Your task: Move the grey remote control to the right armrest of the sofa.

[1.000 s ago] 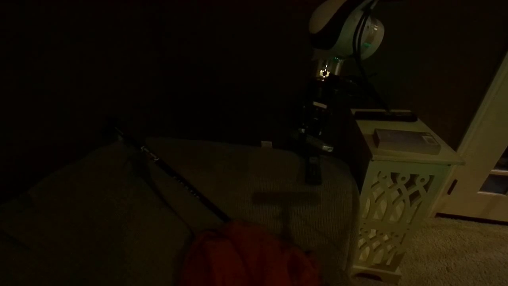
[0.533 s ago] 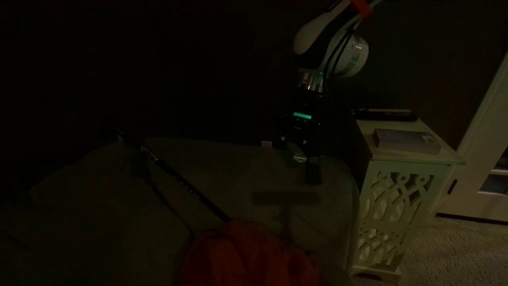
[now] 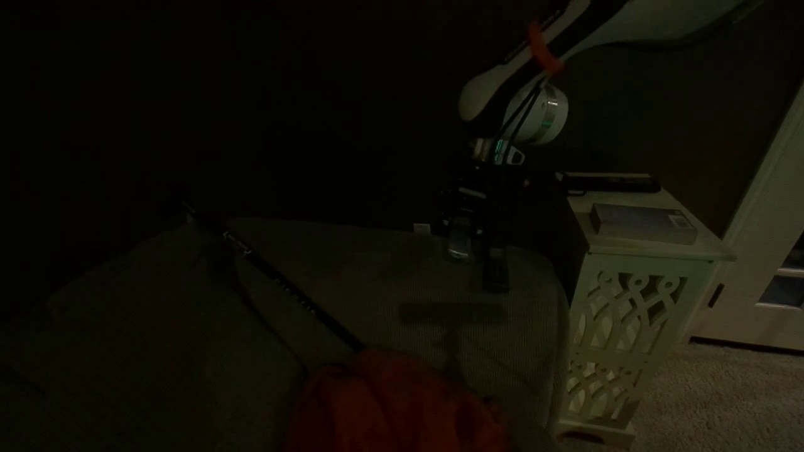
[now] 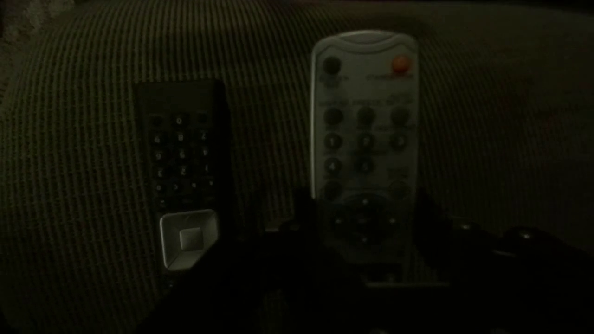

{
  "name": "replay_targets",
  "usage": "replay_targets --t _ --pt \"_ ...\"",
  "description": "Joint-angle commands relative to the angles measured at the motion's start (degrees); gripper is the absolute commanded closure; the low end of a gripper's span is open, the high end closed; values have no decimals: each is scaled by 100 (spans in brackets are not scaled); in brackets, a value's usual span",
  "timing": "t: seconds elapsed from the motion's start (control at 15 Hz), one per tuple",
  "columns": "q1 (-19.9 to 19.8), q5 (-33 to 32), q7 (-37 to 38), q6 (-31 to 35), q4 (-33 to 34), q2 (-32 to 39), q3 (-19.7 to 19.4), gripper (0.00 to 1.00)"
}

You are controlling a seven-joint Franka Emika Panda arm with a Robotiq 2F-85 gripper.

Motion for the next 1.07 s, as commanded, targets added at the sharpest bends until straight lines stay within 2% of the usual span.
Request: replay_targets --t 0.0,0.13,0.33,0.73,1.0 --pt "336 -176 1184 -117 701 496 -361 72" --pt "450 -407 1540 -318 955 692 -475 72" --pt "574 -810 1680 -403 1298 958 -530 72" --pt "389 -1144 1292 -786 2021 1266 -382 72" --pt "270 -1140 1248 -1377 2468 1468 -376 72"
